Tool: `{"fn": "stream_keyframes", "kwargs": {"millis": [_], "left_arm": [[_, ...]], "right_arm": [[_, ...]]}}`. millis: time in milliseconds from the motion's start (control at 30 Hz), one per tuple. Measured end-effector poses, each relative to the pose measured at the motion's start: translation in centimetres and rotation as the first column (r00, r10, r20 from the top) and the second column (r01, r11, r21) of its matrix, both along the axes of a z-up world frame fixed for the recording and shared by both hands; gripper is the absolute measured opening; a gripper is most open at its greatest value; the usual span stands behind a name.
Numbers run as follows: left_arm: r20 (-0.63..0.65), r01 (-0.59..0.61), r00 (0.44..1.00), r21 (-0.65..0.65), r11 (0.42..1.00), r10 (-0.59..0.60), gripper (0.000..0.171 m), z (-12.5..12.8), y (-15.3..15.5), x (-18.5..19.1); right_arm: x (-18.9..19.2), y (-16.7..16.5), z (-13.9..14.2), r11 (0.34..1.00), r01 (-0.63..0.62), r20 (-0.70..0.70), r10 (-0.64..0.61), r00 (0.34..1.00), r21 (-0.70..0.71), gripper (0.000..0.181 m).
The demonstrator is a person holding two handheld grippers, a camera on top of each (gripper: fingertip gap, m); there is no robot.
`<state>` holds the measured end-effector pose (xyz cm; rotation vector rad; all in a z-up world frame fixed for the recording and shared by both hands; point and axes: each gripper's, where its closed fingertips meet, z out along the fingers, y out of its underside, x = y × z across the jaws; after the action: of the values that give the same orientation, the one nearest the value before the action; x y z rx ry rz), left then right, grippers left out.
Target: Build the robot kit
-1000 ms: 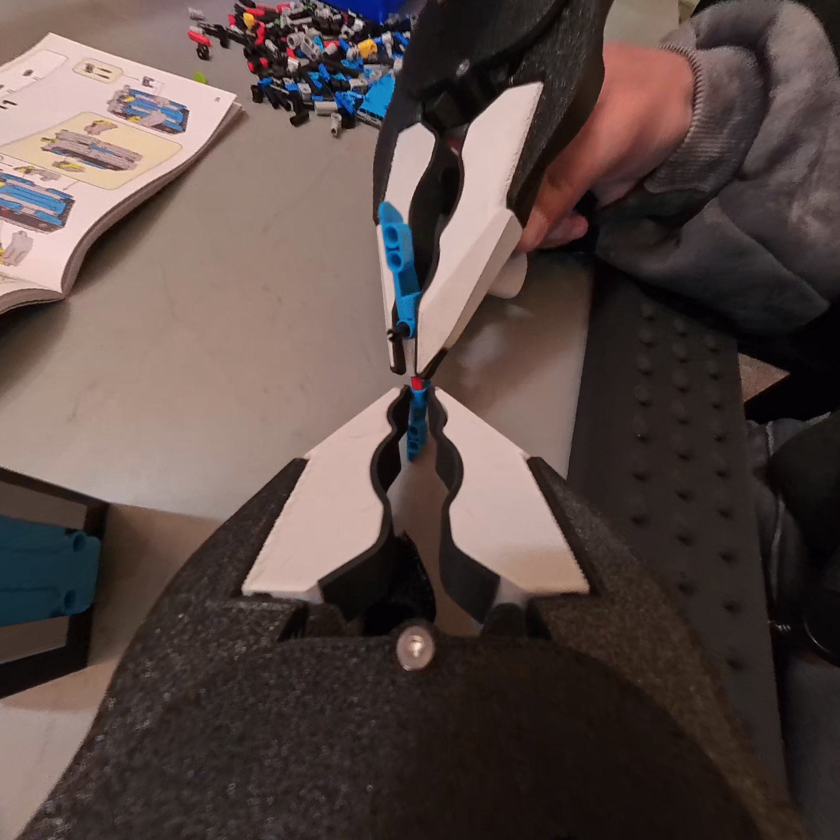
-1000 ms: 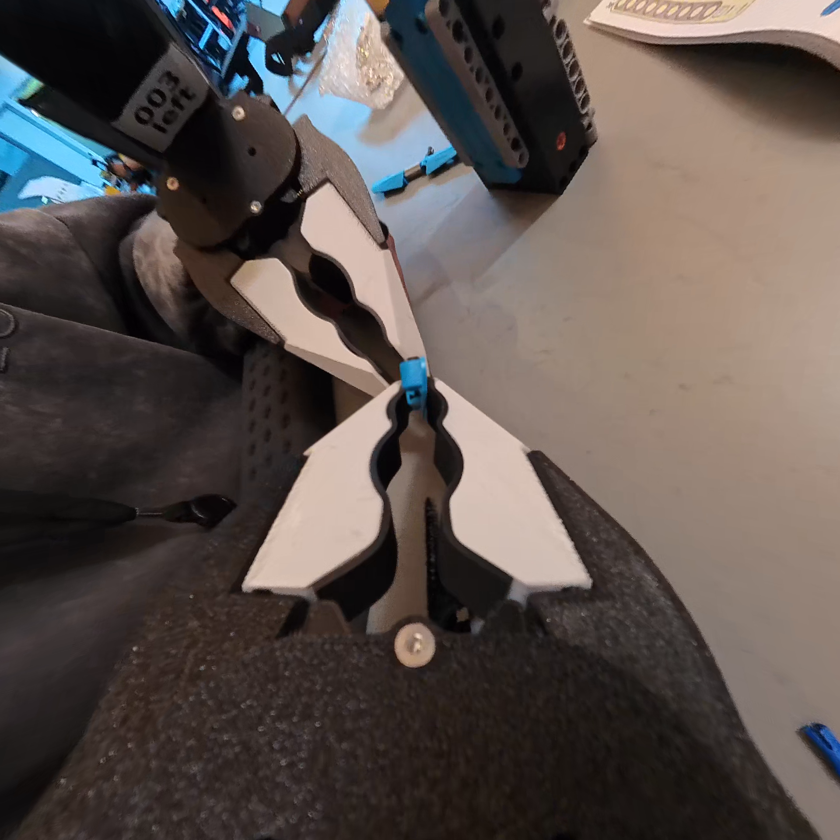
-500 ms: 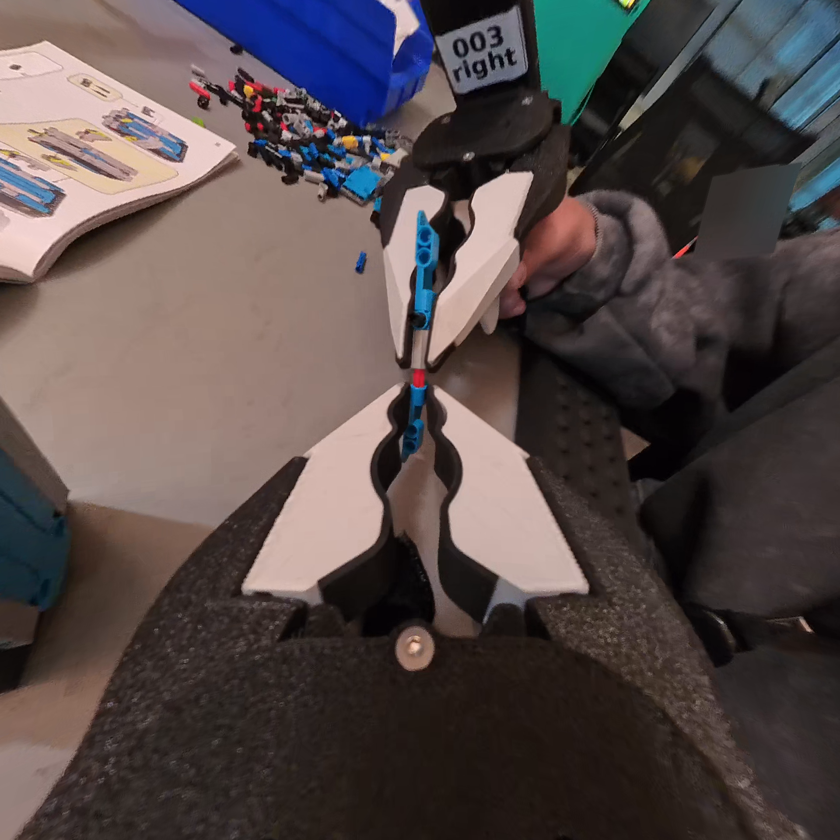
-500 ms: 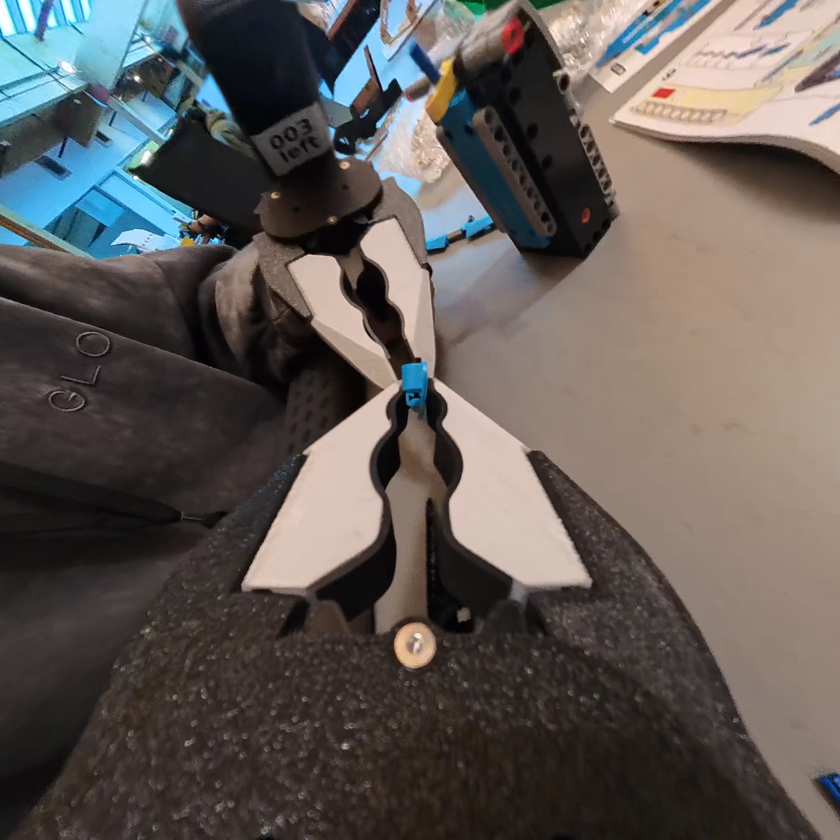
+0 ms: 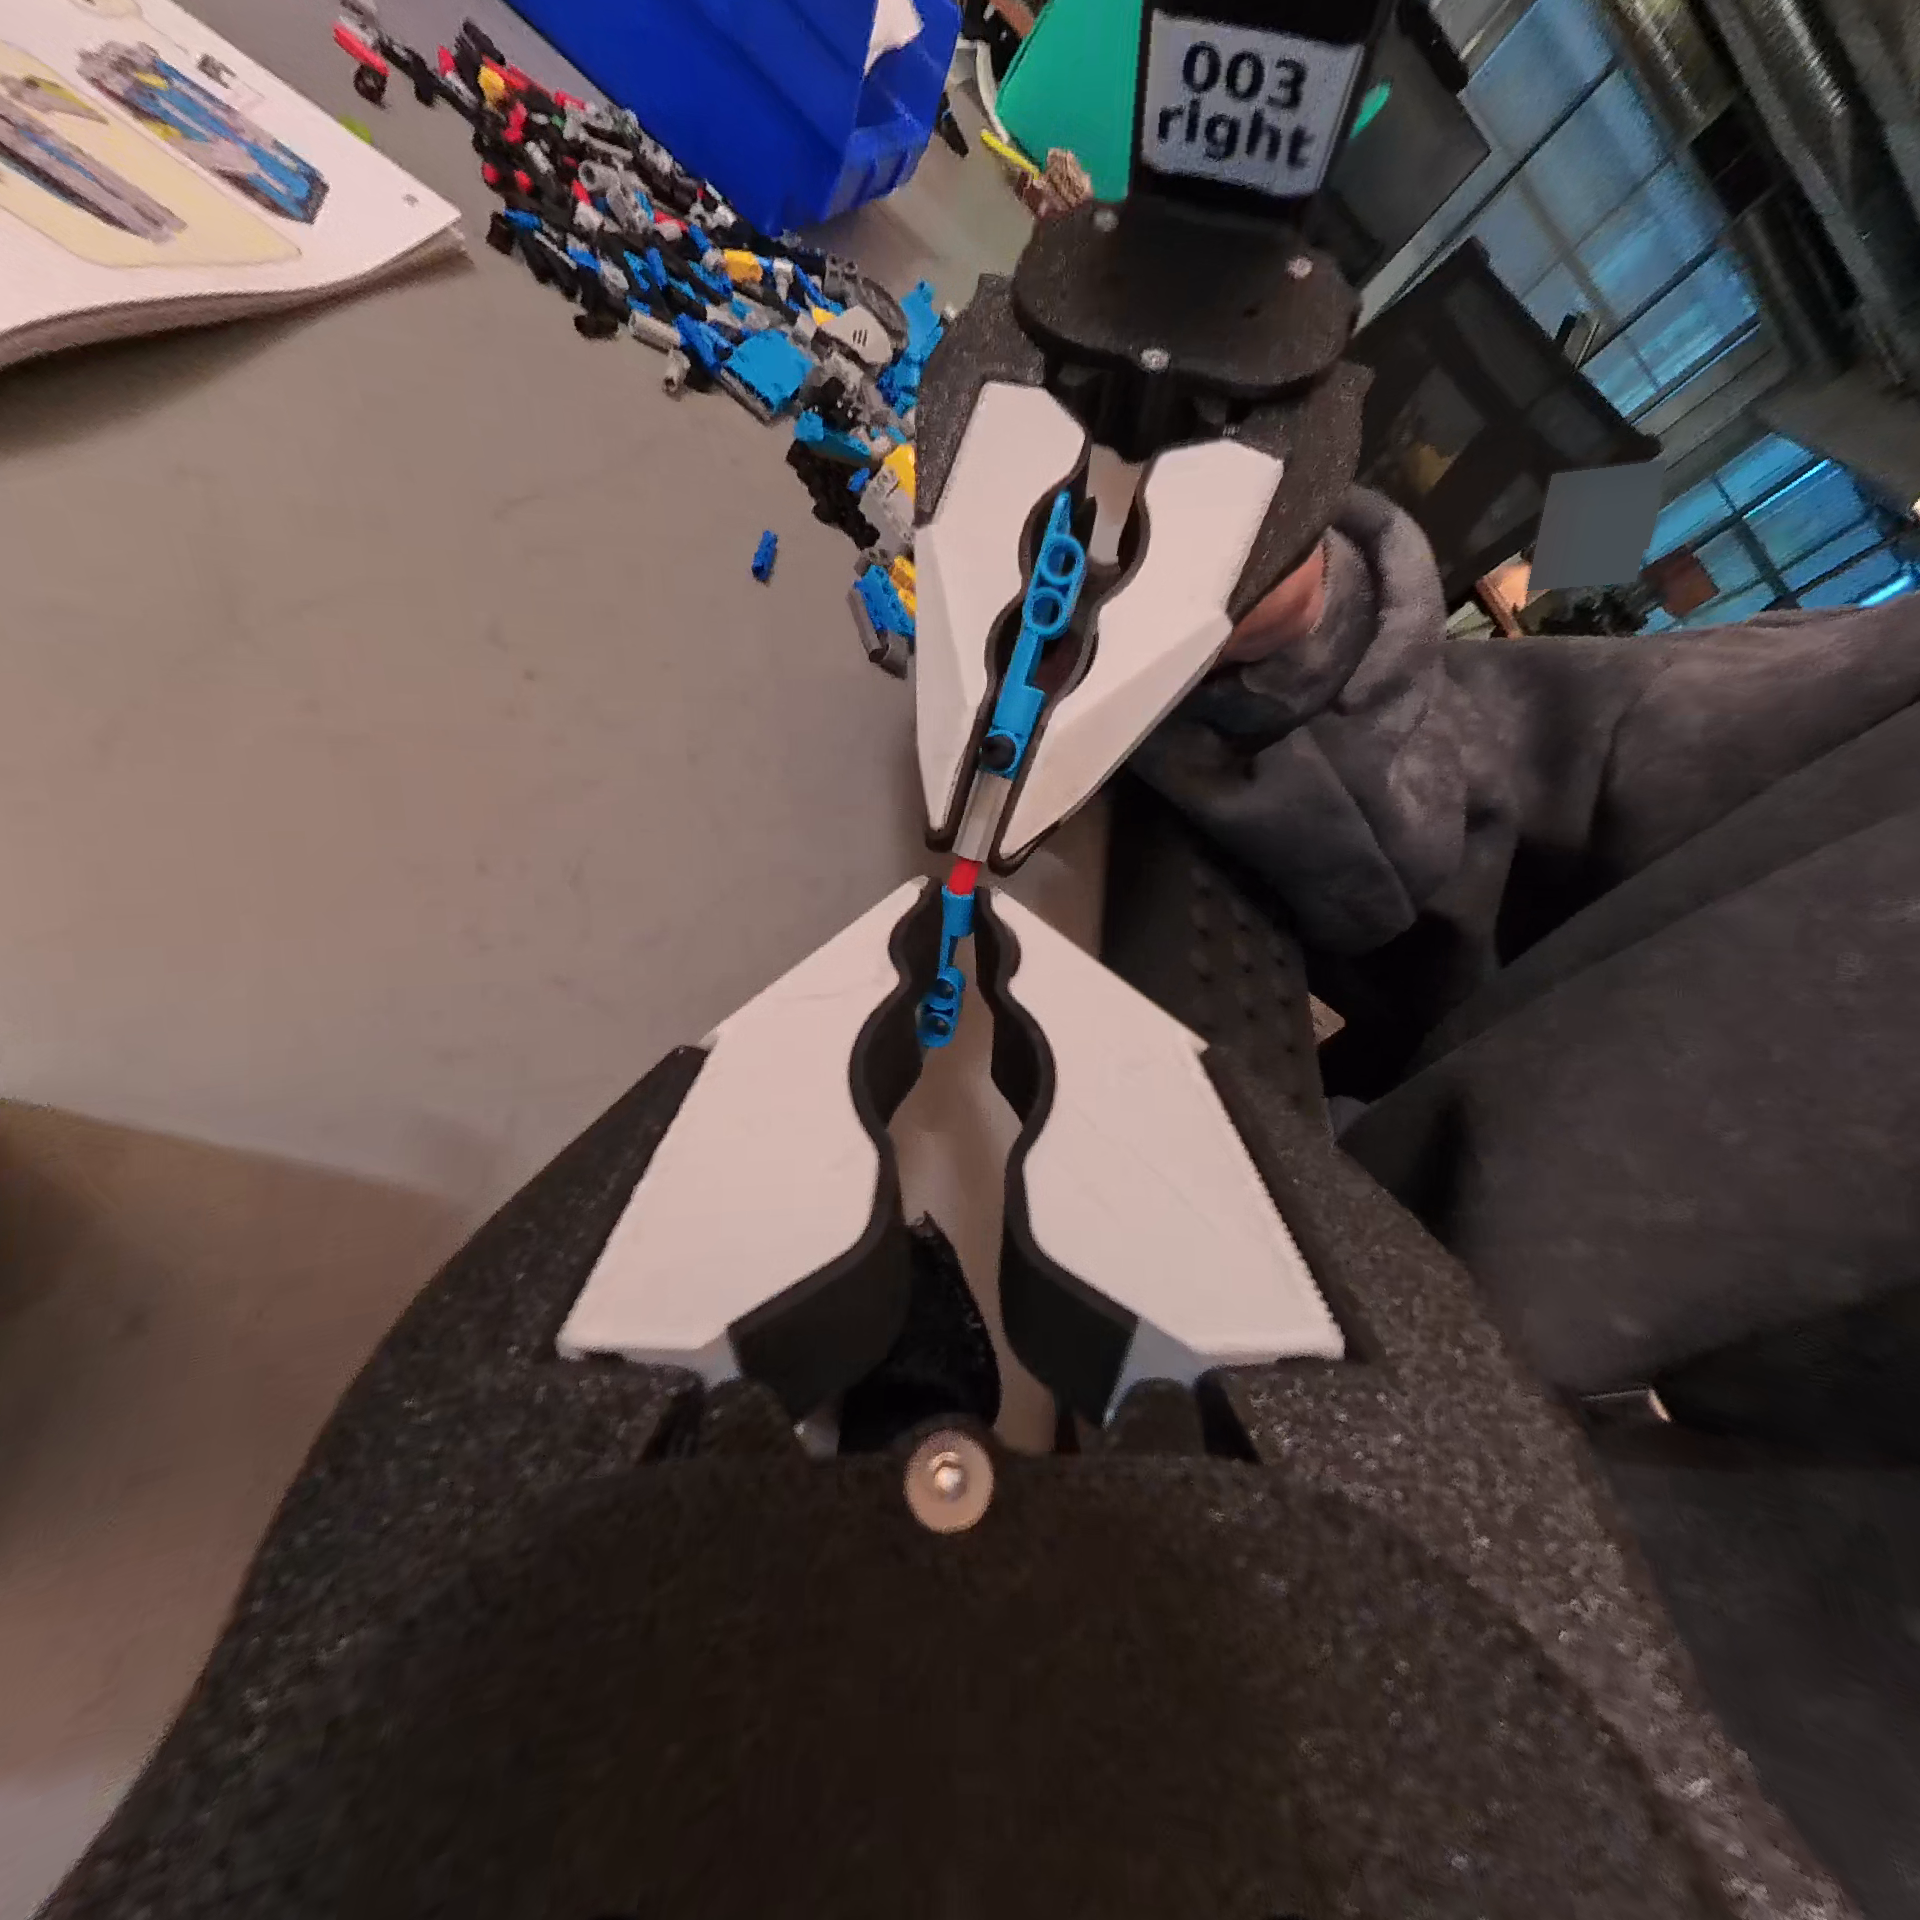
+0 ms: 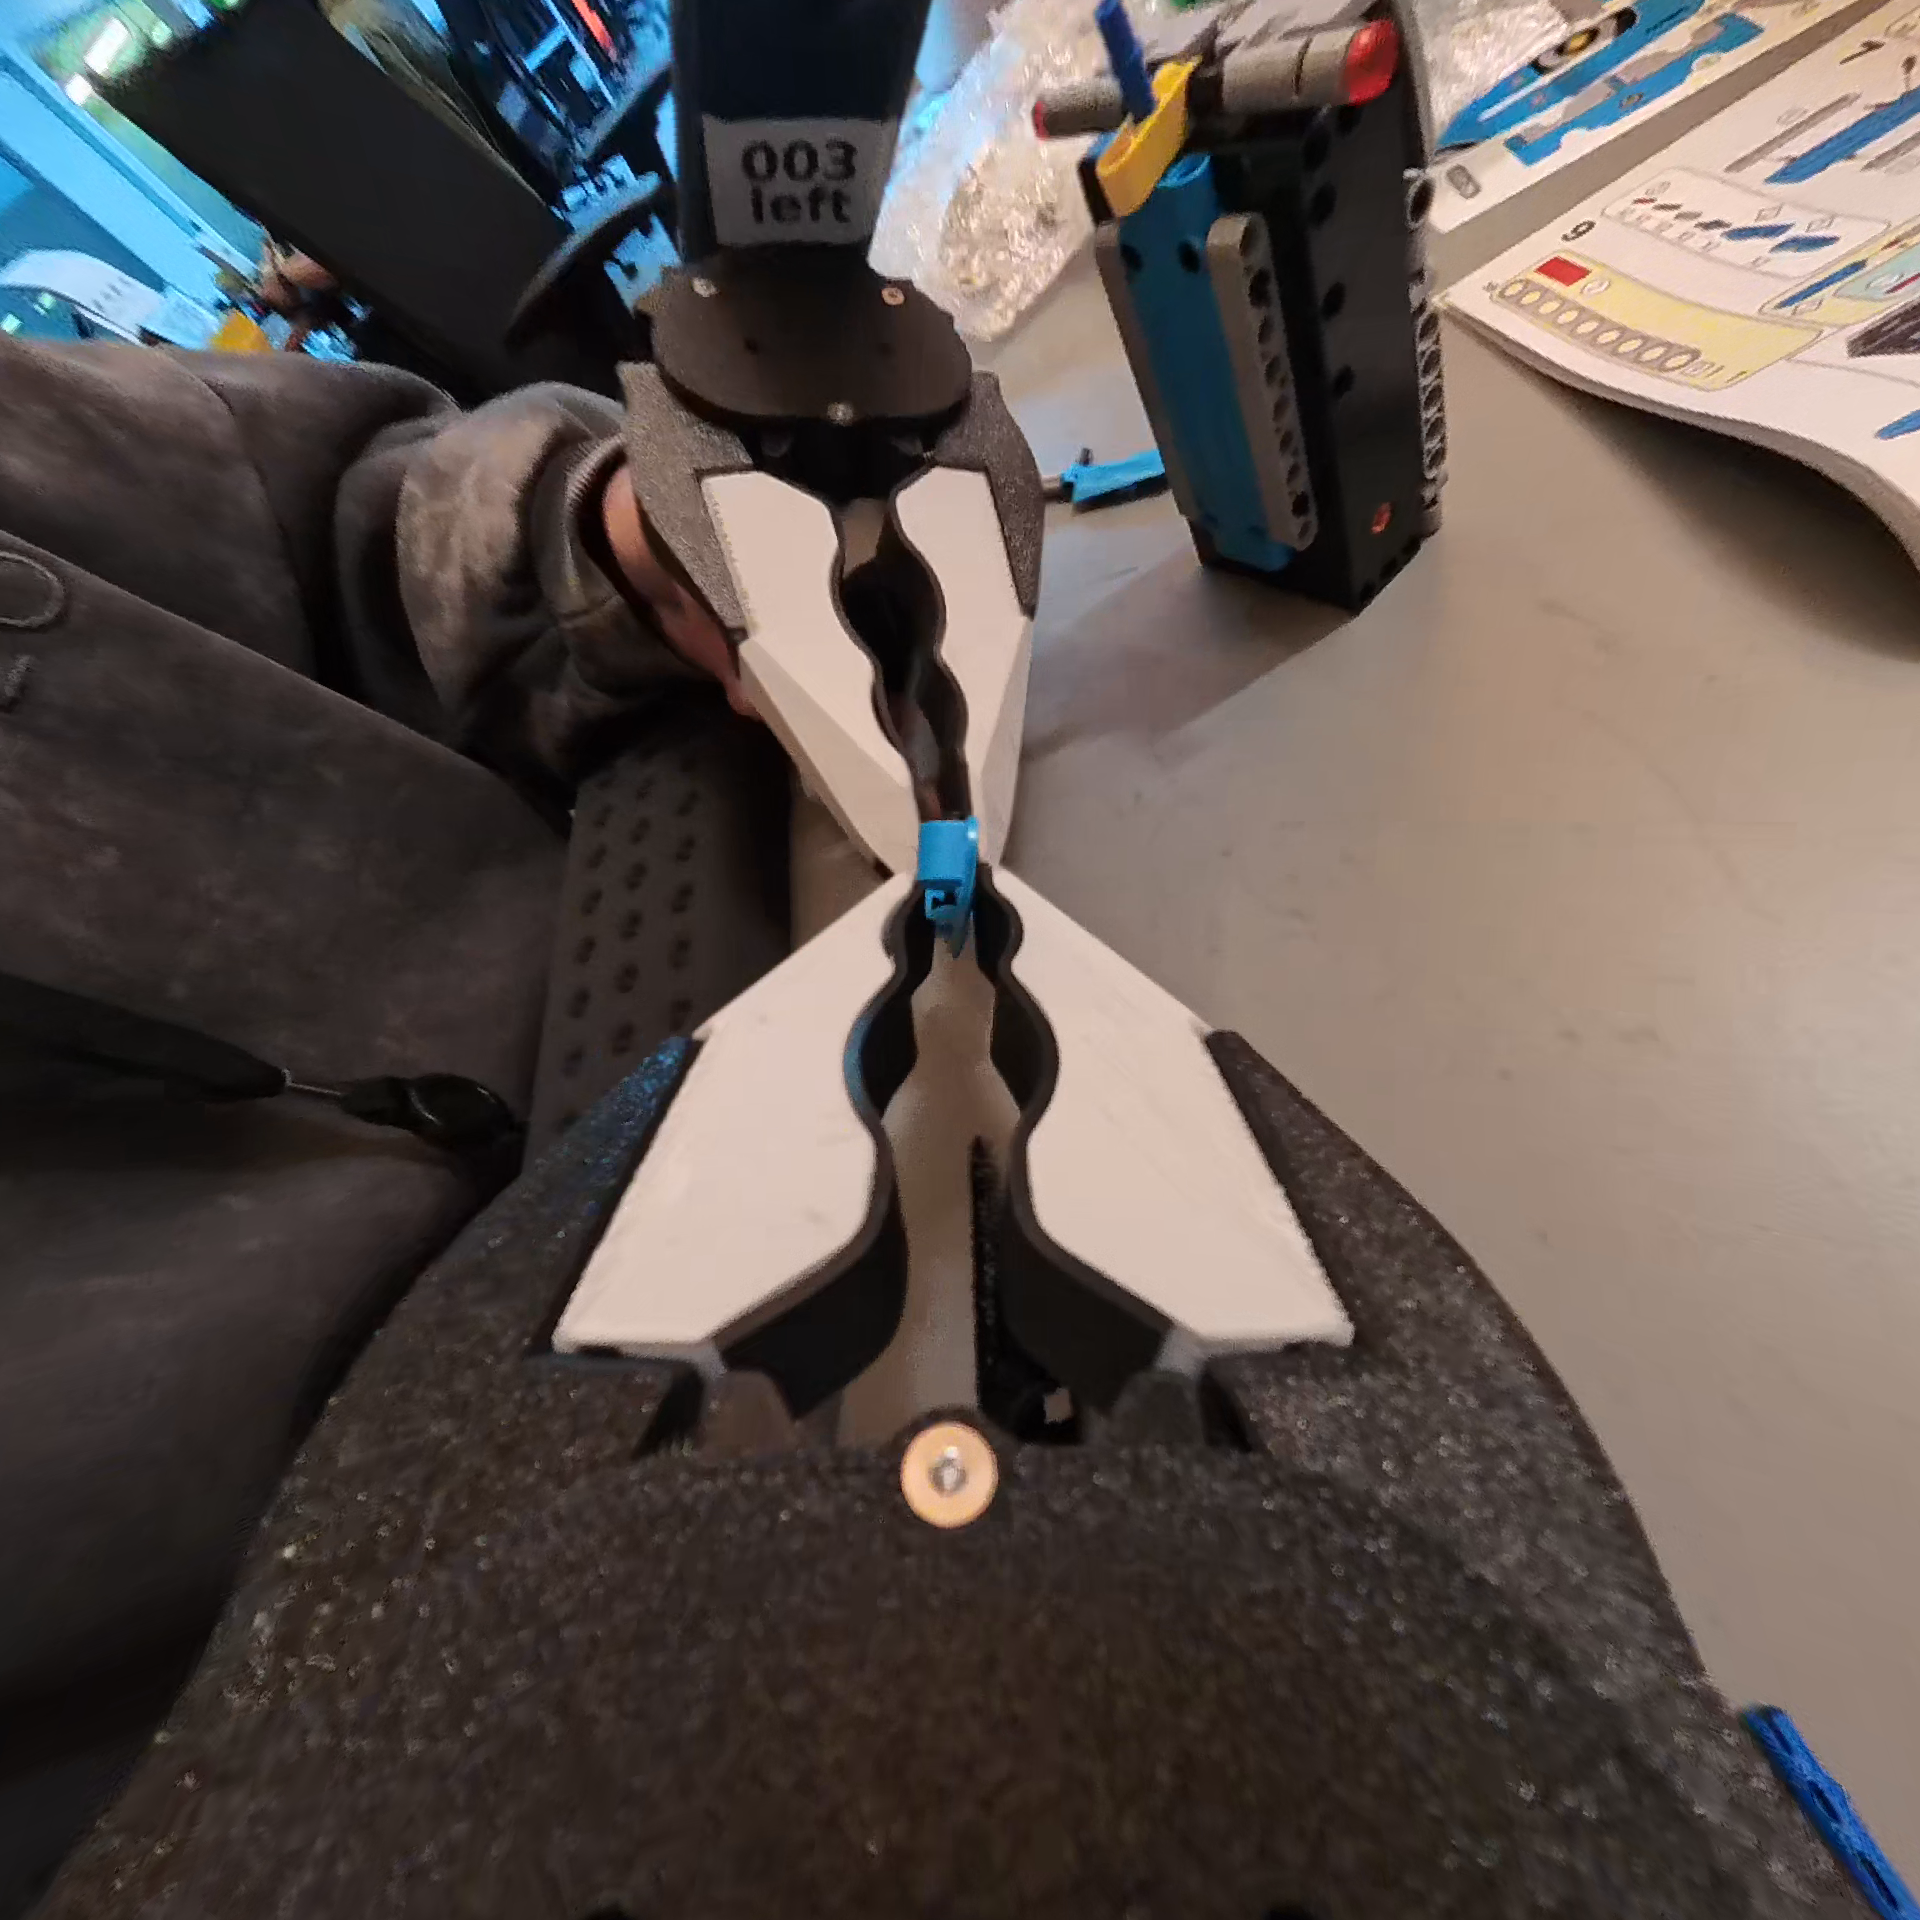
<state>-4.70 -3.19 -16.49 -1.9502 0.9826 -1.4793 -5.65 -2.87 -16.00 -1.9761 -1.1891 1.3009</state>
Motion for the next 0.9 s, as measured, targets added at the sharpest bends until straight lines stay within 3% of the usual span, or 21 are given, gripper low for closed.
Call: {"fn": "stream_keyframes", "kwargs": {"millis": [167,267,400,900], "left_arm": [[-0.013,-0.003,1.0,0.001,1.0,0.003,0.003,-0.2,0.1,0.0],[0.029,0.003,1.0,0.0,1.0,-0.003,0.004,0.5,0.0,0.0],[-0.003,0.026,1.0,0.083,0.996,-0.026,0.005,0.4,-0.5,0.3],[0.135,-0.023,0.991,0.057,0.998,0.015,0.005,2.8,0.4,-0.1]], "right_arm": [[-0.1,0.1,-0.3,1.0,0.006,0.004,-0.006,1.0,-0.017,0.007],[-0.2,0.2,0.6,0.998,0.011,-0.066,-0.016,0.998,-0.067,0.007],[-0.6,-0.1,0.7,0.998,-0.011,-0.082,0.006,0.997,-0.062,0.007],[-0.6,0.9,3.3,0.992,0.016,-0.269,-0.05,0.962,-0.128,0.007]]}}
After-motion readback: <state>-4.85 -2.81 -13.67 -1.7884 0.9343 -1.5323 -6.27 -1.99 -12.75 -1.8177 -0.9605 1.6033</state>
